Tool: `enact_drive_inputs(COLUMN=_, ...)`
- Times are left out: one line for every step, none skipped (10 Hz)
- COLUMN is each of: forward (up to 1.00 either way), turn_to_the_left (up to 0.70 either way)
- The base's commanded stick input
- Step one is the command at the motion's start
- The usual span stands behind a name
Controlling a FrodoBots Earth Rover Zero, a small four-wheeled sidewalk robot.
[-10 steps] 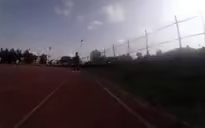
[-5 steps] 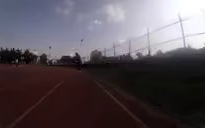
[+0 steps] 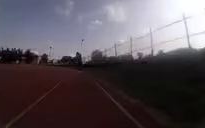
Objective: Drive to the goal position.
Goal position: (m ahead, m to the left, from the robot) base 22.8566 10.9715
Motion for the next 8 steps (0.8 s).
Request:
enact_drive_inputs(forward=0.5, turn_to_the_left=0.0)
enact_drive_inputs(forward=0.5, turn_to_the_left=0.0)
enact_drive_inputs(forward=0.5, turn_to_the_left=0.0)
enact_drive_inputs(forward=0.5, turn_to_the_left=0.0)
enact_drive_inputs(forward=0.5, turn_to_the_left=0.0)
enact_drive_inputs(forward=0.5, turn_to_the_left=0.0)
enact_drive_inputs(forward=0.5, turn_to_the_left=0.0)
enact_drive_inputs(forward=0.5, turn_to_the_left=0.0)
